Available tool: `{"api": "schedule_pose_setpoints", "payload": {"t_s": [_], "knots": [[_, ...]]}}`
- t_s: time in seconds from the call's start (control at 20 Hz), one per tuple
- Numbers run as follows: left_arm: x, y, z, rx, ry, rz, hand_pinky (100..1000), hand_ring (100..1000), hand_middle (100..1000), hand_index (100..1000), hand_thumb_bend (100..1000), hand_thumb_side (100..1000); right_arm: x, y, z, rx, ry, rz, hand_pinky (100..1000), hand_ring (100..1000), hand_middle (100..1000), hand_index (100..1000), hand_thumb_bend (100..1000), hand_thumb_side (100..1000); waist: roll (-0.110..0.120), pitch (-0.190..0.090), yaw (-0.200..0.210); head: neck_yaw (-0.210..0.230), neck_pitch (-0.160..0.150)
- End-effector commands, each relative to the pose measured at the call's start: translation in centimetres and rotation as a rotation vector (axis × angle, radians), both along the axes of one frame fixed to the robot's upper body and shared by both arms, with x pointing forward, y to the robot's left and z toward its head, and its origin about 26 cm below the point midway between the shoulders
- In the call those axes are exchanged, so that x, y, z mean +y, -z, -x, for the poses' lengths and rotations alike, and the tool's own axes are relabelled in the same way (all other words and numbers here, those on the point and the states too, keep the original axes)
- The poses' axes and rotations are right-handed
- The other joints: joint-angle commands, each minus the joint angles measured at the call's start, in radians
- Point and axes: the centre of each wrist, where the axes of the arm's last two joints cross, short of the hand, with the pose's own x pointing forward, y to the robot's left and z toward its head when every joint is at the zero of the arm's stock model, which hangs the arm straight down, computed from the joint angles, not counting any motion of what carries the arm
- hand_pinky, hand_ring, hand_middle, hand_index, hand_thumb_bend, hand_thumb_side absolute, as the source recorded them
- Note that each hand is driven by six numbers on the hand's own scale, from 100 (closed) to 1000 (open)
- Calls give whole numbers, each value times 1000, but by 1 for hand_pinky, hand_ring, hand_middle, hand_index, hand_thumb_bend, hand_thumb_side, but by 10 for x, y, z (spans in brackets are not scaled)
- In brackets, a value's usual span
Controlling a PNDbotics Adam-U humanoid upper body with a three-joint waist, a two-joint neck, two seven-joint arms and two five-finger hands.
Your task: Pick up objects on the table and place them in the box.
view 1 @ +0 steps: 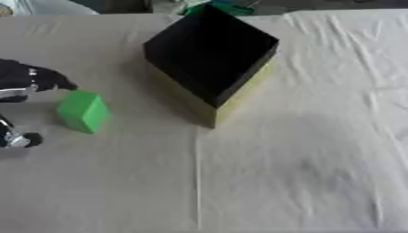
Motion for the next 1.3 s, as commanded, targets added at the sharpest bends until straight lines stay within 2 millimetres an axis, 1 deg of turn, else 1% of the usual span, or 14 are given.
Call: {"api": "schedule_pose_setpoints", "payload": {"t_s": [0.05,0.4,0.55,0.75,0.9,1.3], "knots": [[5,-9,1,1,-5,-34,811,879,929,1000,398,131,0,-7,1,-20,-3,2,723,698,626,891,100,1000,1,-13,0,5,9],[8,-8,-5,-25,-25,-57,819,890,944,1000,422,135,2,-7,0,-14,-6,-10,721,694,621,891,100,1000,0,-10,-5,7,7],[7,-8,-7,-55,-22,-57,818,889,934,1000,450,159,3,-6,0,-9,-8,-13,720,690,618,891,100,1000,-2,-8,-6,6,6],[7,-6,-11,-68,-20,-43,814,893,939,1000,481,168,4,-6,-1,-5,-16,-18,719,686,615,891,100,1000,0,-7,-8,10,6],[8,-3,-17,-58,-23,-35,815,895,944,1000,496,175,5,-6,-1,-3,-22,-20,719,685,613,890,100,1000,1,-7,-12,14,6],[6,5,-37,-38,-8,-6,800,887,931,1000,486,183,8,-6,-2,3,-32,-27,718,683,611,890,100,1000,1,-3,-22,18,3]]}}
